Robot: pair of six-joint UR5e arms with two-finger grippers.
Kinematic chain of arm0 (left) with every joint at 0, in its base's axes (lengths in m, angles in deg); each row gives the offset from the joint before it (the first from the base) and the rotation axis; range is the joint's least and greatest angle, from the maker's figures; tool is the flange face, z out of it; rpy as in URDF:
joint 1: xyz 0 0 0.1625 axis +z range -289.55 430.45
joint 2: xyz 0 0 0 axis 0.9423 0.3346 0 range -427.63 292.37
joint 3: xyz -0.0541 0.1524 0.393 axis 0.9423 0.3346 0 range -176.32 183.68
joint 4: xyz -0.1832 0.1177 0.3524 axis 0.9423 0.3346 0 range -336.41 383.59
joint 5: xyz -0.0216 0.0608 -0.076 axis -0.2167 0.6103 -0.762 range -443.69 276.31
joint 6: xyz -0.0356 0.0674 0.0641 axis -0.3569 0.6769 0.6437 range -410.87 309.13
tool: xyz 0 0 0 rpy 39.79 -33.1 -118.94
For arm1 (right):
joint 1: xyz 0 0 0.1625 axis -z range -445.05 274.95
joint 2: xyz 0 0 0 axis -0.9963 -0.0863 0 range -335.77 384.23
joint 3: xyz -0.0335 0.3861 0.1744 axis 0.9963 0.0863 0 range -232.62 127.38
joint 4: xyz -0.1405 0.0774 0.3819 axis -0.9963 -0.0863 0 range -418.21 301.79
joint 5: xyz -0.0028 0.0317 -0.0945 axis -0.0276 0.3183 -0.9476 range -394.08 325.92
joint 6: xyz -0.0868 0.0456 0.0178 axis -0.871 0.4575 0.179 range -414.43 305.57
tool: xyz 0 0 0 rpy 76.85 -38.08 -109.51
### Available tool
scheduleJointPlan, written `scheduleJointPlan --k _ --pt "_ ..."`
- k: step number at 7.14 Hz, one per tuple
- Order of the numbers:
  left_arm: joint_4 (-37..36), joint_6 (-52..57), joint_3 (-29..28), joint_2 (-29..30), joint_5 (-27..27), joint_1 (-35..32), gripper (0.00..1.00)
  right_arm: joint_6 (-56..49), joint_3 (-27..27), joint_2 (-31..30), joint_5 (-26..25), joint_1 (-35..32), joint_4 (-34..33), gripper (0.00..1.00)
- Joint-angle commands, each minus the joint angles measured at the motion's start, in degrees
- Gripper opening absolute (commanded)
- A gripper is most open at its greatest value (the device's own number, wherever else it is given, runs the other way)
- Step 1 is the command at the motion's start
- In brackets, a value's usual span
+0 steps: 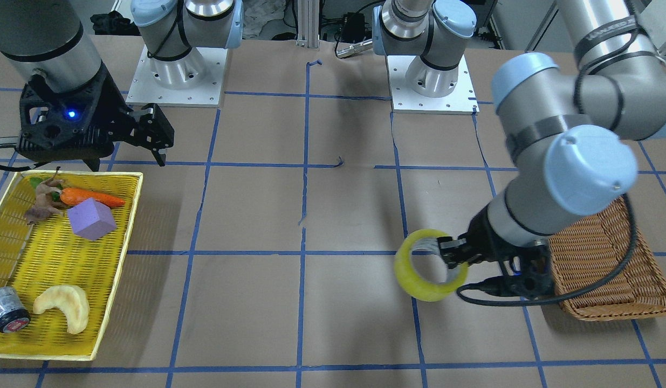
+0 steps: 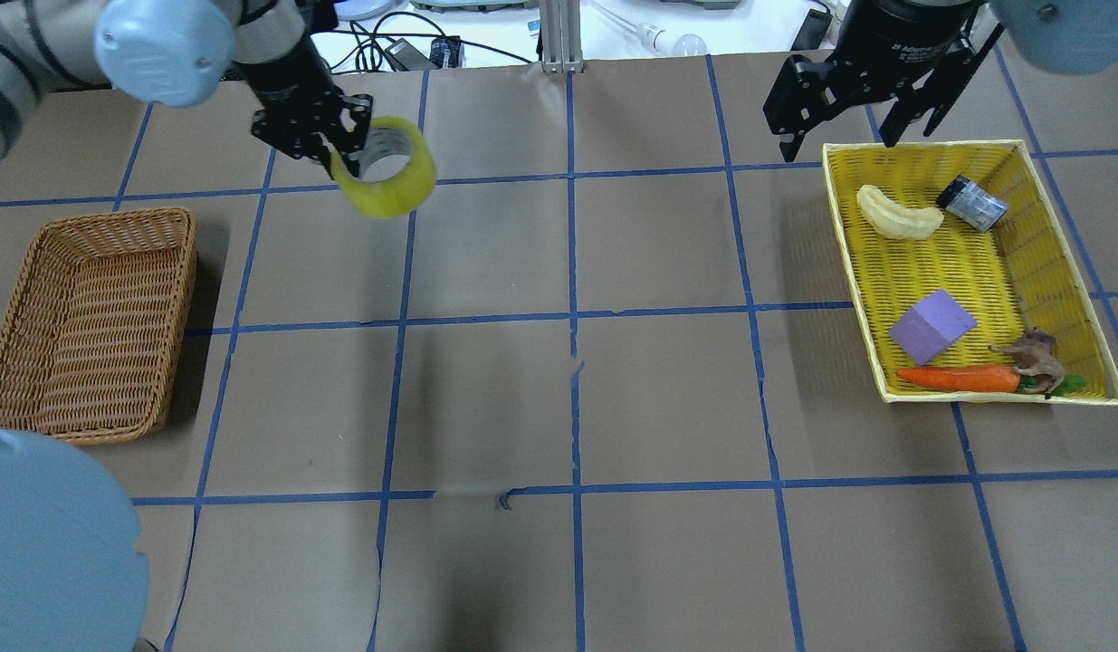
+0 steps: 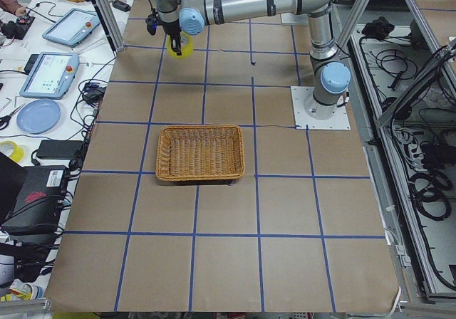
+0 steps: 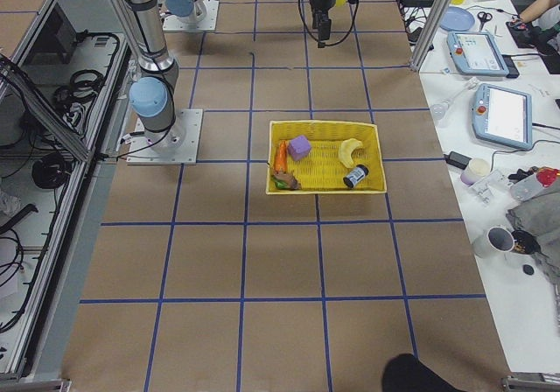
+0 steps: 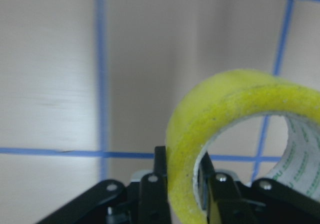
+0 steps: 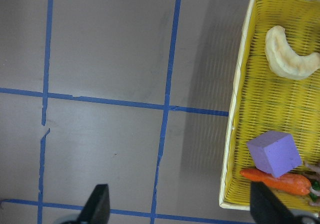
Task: Transfer tape with both arms
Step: 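Carry the tape roll with the left gripper over the wicker basket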
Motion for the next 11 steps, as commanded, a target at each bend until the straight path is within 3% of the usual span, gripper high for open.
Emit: scheduleJointPlan --k 1,4,7,8,9,11 --pt "1.5 19.4 1.5 -1.4 5.8 12.3 0.0 0.0 0.0 0.0 0.0 0.0 0.0 1.0" --pt "-2.5 38.6 4.1 0.6 6.1 27.4 0.0 0.0 0.0 0.0 0.0 -0.1 0.0 1.0" --pt "-21.5 43.4 15.1 4.4 6.0 33.4 0.0 0.1 0.1 0.0 -0.4 -0.3 0.2 1.0" --pt "-21.7 43.2 15.3 4.3 6.2 33.4 0.2 0.1 0.1 0.0 -0.4 -0.3 0.2 1.0" --pt "-20.8 43.0 15.3 3.4 6.3 33.4 0.99 0.1 0.1 0.1 -0.5 -0.2 0.2 1.0" --pt "-16.7 42.4 15.1 0.3 6.4 32.2 1.0 0.1 0.1 0.1 -0.4 -0.3 0.0 1.0"
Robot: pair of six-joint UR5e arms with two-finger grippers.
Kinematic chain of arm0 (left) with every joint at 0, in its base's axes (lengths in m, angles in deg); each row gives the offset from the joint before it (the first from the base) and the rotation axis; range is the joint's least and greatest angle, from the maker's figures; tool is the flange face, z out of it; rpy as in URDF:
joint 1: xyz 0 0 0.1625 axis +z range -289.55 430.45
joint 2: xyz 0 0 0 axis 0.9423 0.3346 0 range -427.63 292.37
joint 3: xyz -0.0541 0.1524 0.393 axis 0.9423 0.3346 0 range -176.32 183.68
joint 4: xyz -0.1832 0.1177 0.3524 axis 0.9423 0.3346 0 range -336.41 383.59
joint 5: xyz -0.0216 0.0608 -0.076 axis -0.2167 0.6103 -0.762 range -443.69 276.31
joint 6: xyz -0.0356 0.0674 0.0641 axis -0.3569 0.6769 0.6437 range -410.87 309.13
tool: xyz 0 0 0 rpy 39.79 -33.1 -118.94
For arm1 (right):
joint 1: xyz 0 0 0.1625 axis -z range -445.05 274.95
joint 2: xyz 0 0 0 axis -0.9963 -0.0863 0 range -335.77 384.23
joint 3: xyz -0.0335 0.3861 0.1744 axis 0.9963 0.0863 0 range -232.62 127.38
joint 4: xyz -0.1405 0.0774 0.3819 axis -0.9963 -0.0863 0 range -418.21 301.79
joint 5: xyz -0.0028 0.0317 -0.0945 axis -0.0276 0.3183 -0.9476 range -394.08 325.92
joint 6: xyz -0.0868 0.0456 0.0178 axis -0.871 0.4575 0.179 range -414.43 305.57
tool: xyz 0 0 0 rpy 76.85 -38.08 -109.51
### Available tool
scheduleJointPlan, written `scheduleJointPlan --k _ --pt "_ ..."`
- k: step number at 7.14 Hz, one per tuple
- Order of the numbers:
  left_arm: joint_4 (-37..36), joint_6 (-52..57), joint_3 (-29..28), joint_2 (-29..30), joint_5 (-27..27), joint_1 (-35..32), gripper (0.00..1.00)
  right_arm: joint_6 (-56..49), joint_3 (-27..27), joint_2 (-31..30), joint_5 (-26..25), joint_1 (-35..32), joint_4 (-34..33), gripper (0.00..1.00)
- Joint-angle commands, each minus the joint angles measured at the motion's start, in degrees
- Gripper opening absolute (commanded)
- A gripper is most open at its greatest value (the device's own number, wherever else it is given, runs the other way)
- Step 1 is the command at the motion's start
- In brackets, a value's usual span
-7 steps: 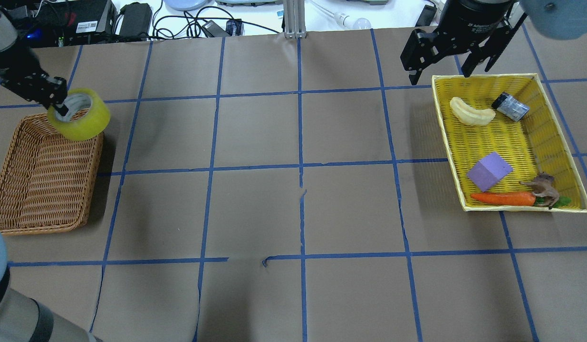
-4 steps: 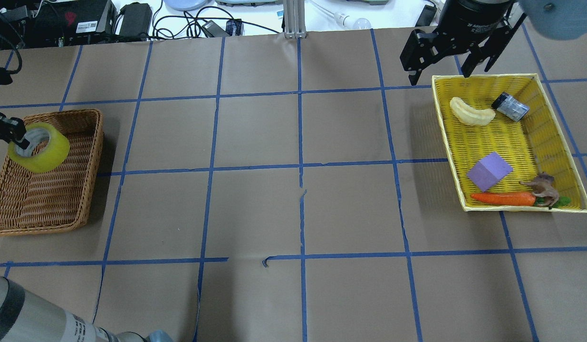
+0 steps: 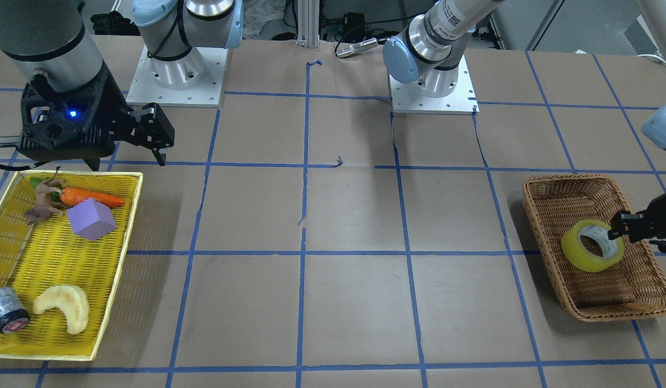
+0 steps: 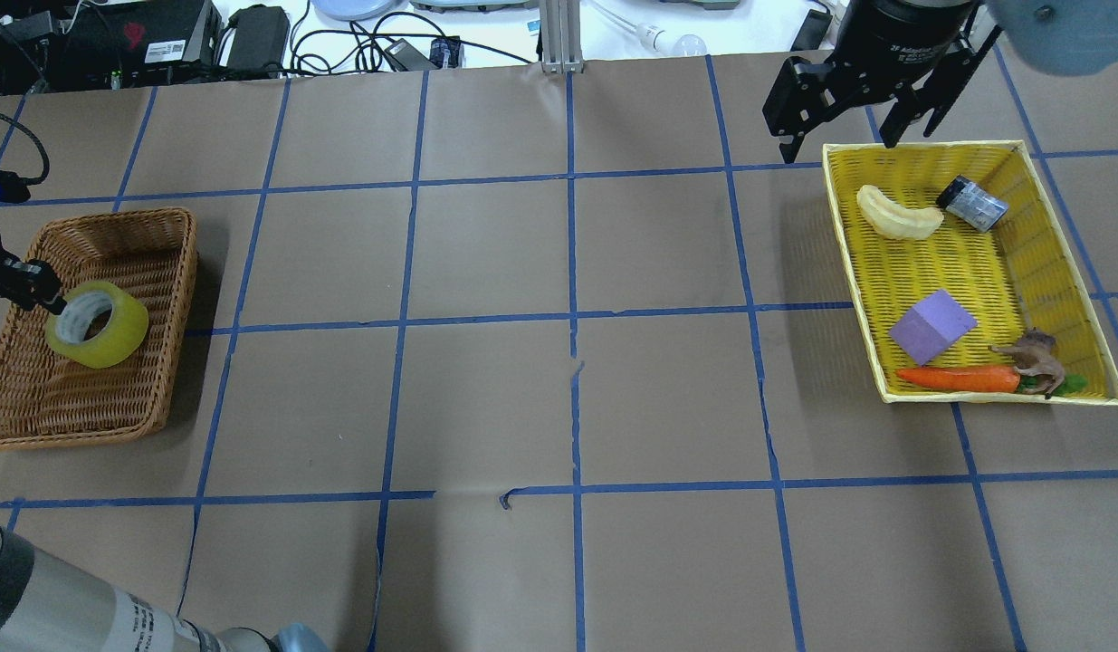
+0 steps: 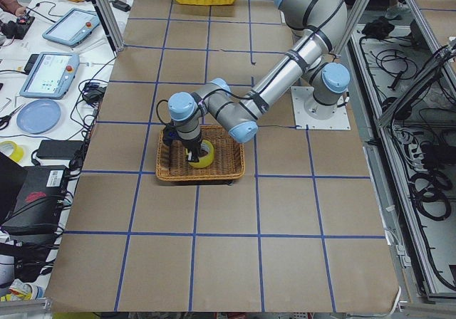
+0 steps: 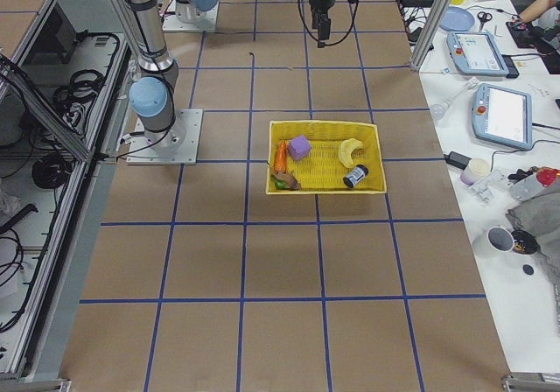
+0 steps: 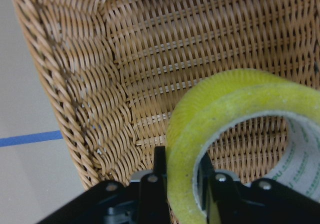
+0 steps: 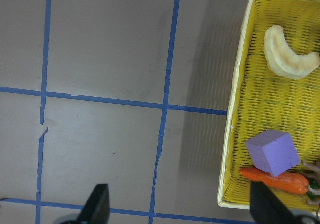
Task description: Transfer tape with both arms
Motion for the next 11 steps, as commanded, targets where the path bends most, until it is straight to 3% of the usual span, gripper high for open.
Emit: scheduleJointPlan --k 1,4,5,8,11 --pt "5.5 -6.4 -0.6 -4.7 0.0 -2.7 1.0 0.0 0.0 0.0 0.0 0.0 0.0 1.0" --pt "23.4 -34.0 -9.8 -14.6 -0.2 -14.8 1.0 -0.1 -0.1 0.0 0.0 -0.1 -0.2 1.0" --pt "27.8 -36.9 -11.9 -15.9 -0.7 -19.1 1.0 -0.1 -0.1 0.0 0.0 0.0 -0.2 1.0" --pt "28.1 -38.1 -11.5 -15.6 -1.1 -29.1 1.0 -0.1 -0.1 0.0 0.0 0.0 -0.2 1.0" --pt "28.1 -42.9 -10.9 -17.2 -1.2 -32.1 1.0 -0.1 -0.1 0.1 -0.1 0.0 -0.2 1.0"
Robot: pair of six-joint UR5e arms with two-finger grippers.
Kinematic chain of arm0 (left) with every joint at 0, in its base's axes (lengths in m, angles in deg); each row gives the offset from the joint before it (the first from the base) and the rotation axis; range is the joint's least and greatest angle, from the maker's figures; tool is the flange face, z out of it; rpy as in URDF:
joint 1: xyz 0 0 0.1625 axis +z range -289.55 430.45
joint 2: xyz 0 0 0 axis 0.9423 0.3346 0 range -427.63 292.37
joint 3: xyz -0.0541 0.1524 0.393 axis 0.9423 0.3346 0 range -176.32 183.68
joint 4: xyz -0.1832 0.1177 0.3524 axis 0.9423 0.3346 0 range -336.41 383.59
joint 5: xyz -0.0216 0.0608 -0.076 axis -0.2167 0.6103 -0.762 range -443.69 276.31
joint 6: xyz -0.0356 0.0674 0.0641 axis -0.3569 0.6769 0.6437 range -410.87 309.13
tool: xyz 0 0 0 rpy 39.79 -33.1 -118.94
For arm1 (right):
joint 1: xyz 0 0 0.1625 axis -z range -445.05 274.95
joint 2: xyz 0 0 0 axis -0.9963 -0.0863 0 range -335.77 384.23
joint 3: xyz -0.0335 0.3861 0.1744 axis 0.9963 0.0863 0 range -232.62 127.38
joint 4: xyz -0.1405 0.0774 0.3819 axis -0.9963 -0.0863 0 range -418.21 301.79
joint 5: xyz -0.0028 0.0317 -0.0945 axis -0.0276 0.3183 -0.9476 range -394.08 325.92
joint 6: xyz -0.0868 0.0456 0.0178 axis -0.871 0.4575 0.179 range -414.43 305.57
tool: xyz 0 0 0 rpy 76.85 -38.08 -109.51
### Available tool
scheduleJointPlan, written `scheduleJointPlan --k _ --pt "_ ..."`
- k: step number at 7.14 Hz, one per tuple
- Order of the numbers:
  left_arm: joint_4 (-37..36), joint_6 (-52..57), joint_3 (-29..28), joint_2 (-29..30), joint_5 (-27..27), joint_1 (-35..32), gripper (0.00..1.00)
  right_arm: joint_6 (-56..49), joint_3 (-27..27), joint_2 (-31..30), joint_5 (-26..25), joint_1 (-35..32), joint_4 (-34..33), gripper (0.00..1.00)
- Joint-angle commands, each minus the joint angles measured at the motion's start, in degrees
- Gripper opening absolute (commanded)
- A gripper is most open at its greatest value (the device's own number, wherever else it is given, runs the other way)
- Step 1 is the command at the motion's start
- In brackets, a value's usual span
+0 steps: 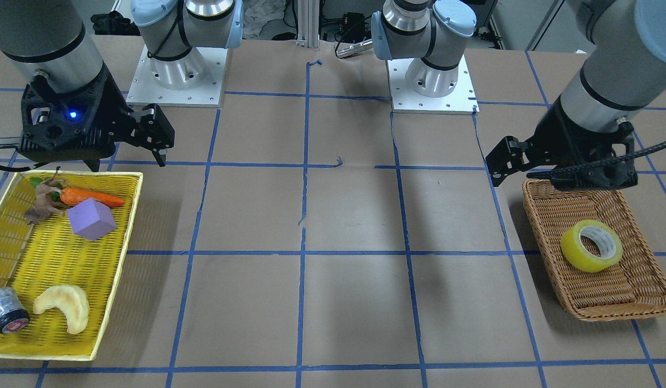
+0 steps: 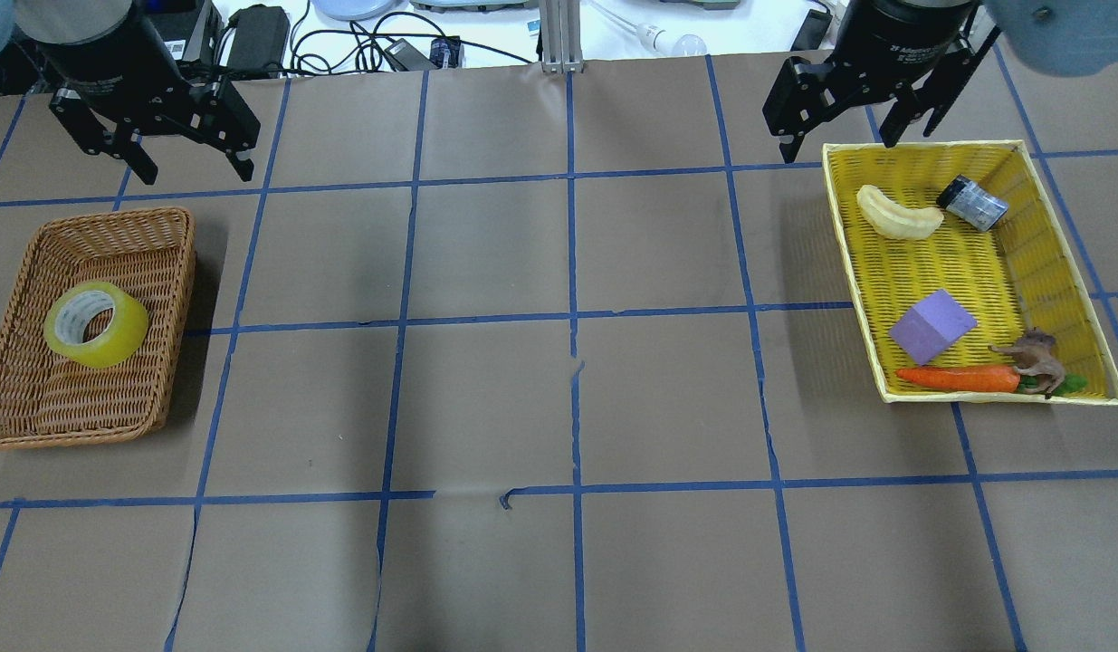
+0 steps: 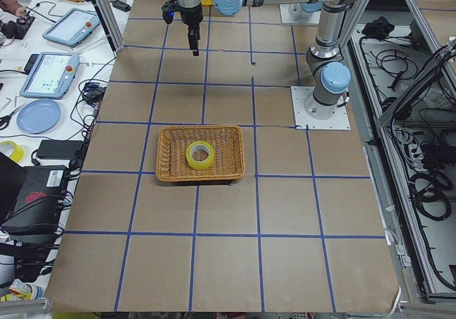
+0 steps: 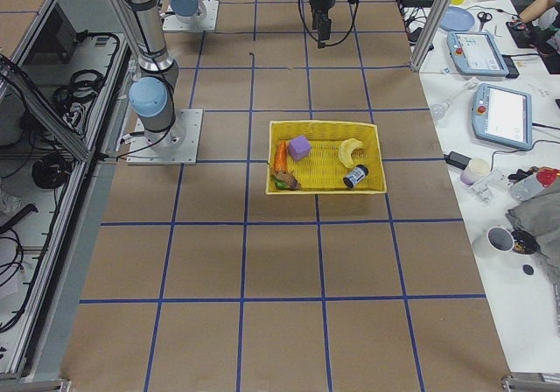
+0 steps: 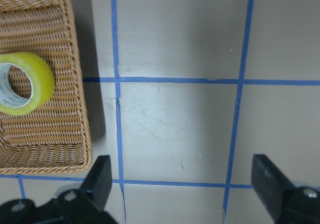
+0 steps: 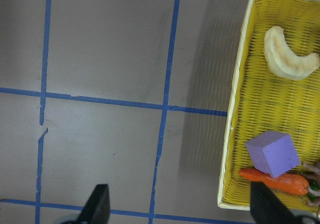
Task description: Transfer tape with both arms
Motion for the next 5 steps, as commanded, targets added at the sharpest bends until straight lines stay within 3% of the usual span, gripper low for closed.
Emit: scheduleJointPlan --k 1,4,5 --pt "0.0 -1.1 0.6 -0.9 0.0 -1.2 1.0 0.0 0.0 0.0 -0.1 0.0 0.1 1.0" --pt "-0.3 -1.0 2.5 -2.9 0.1 -5.6 1.0 0.1 0.0 0.0 -0.2 0.0 -0.3 1.0" --pt "-0.3 -0.9 2.5 -3.7 -2.6 -5.8 1.0 0.2 0.0 0.0 -0.2 0.1 -0.3 1.0"
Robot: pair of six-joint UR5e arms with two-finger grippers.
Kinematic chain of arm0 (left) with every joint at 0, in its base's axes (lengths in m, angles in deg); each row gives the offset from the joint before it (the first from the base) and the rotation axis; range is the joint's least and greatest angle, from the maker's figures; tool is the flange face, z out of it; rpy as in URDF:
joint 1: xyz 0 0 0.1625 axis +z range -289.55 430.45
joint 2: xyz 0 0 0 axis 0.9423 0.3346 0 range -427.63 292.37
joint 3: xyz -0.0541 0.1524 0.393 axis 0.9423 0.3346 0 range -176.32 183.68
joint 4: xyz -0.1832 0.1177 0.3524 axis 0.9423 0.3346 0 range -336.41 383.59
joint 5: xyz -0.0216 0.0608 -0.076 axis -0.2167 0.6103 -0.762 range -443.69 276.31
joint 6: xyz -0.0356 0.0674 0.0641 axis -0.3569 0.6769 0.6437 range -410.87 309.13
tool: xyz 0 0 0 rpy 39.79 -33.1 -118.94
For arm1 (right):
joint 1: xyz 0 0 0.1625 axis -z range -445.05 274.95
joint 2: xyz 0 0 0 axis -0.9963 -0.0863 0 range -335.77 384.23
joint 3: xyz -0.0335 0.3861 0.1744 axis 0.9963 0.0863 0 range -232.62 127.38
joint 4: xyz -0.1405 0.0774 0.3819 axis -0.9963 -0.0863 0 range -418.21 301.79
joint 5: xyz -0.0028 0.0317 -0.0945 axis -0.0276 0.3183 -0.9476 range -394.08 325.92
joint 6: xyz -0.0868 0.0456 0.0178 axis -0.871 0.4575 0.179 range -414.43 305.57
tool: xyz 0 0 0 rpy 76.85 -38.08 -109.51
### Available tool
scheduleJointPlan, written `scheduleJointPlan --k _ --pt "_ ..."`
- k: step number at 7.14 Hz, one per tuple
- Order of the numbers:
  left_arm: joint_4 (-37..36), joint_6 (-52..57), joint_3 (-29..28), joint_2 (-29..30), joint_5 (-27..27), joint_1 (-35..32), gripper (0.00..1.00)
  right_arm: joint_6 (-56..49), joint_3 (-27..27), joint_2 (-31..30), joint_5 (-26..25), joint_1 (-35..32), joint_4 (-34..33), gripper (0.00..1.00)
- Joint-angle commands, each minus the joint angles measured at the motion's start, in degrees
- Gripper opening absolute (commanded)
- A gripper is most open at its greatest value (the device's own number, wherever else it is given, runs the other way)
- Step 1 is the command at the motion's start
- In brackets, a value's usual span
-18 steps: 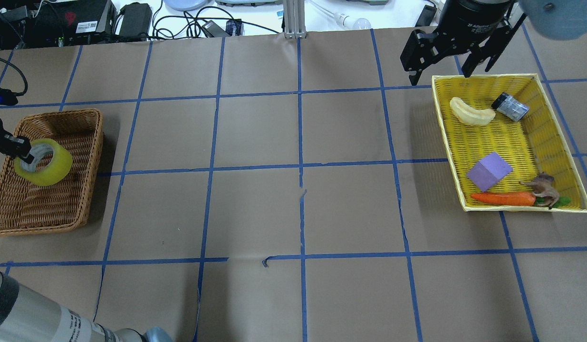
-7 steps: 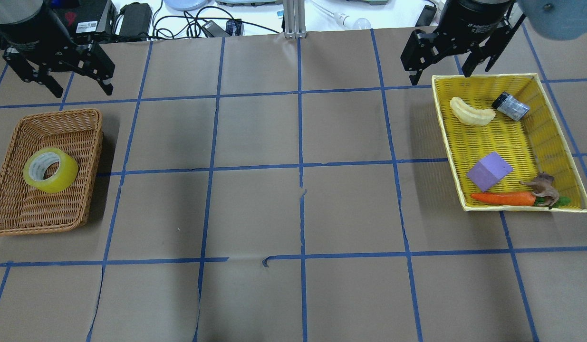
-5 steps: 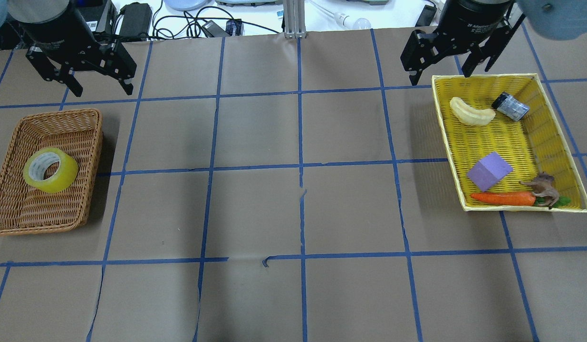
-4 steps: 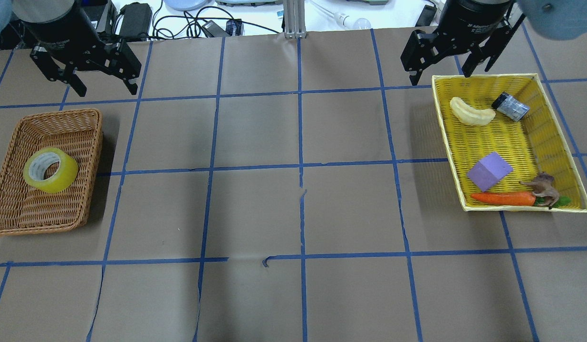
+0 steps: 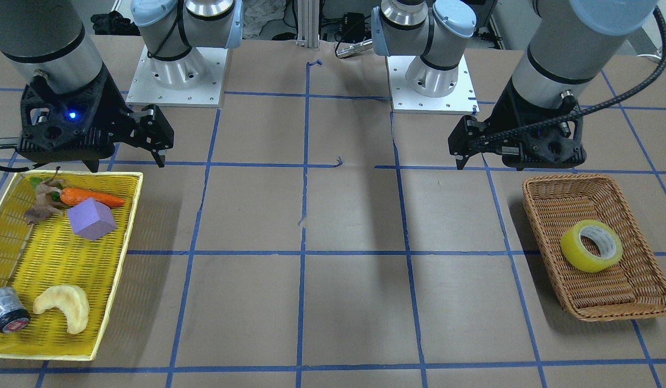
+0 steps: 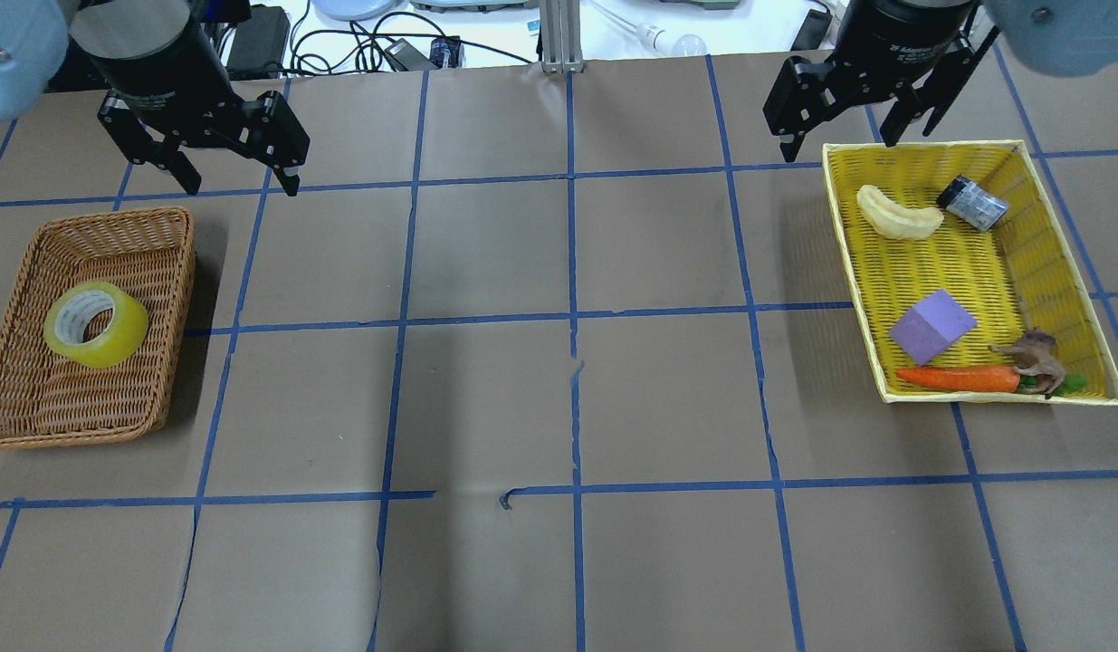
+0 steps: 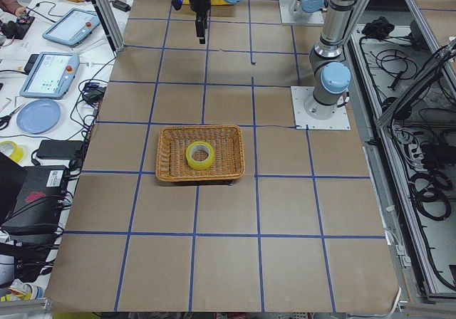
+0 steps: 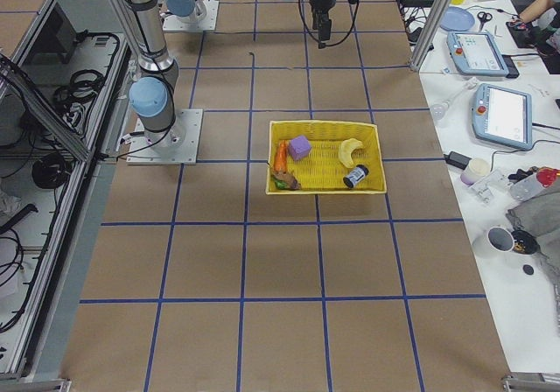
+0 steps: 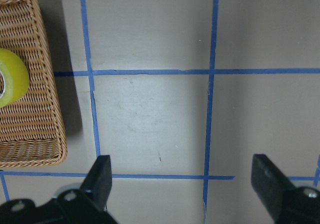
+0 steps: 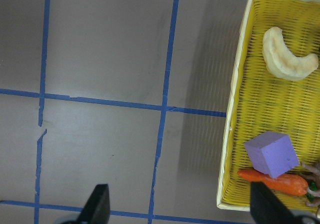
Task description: Transfer tape with both arms
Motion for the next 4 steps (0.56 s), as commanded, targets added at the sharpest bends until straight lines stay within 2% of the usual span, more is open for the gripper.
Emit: scheduleJointPlan --k 1,4 --pt "-0.1 1.0 0.4 -0.8 -4.8 -0.7 1.0 0.1 0.0 0.0 -0.1 0.1 0.0 1.0" --pt "-0.6 0.5 1.5 -0.5 -4.6 -0.7 1.0 0.1 0.0 0.0 -0.1 0.1 0.2 1.0"
